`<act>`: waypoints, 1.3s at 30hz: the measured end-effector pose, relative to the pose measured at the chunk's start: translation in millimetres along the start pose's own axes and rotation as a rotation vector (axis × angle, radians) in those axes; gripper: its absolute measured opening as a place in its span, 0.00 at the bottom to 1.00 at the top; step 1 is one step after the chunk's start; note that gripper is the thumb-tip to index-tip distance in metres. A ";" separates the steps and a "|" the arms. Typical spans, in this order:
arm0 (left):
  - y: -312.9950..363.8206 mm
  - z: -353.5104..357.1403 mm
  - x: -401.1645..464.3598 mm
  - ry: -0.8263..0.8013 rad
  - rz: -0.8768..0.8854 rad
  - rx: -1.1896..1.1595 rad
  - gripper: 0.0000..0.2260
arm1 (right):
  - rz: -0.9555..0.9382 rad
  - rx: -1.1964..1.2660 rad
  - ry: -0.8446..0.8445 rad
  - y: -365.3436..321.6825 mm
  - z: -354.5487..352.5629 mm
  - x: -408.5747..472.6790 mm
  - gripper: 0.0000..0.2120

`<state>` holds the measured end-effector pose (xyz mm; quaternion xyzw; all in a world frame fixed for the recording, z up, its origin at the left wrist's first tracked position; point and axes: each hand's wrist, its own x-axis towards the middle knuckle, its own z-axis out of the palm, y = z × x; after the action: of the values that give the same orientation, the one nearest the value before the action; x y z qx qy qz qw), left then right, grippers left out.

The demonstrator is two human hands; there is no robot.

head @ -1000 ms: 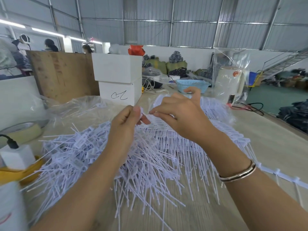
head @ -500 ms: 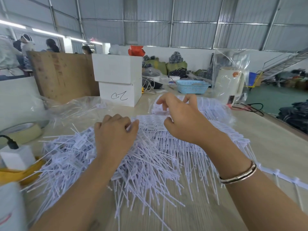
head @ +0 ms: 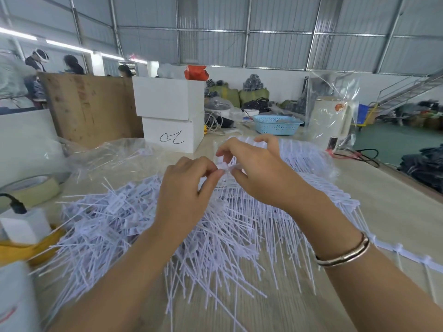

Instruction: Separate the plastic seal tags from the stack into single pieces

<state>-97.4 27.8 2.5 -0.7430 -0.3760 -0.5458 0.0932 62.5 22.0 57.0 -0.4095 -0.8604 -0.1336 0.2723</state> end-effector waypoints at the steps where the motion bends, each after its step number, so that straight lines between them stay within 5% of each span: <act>1: -1.1 -0.1 0.3 0.020 -0.004 -0.014 0.14 | 0.001 -0.028 0.008 -0.4 -0.6 -0.3 0.12; 6: -1.9 -3.6 1.2 0.131 -0.091 -0.137 0.10 | 0.019 -0.169 0.117 0.4 -5.4 0.2 0.09; 15: -2.8 -0.1 -1.0 -0.005 -0.149 -0.084 0.20 | -0.018 -0.182 -0.002 -4.1 -1.9 1.7 0.10; 24: 0.9 -0.6 1.3 -0.057 -0.449 -0.530 0.14 | -0.043 -0.150 0.095 -1.3 0.1 1.7 0.11; 39: -0.7 4.5 0.0 0.021 -0.598 -0.741 0.18 | -0.076 -0.065 0.317 -2.2 13.7 -1.2 0.11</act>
<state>-94.5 30.7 0.7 -0.5796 -0.3524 -0.6536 -0.3355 56.5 26.1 45.1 -0.3591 -0.8167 -0.2346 0.3859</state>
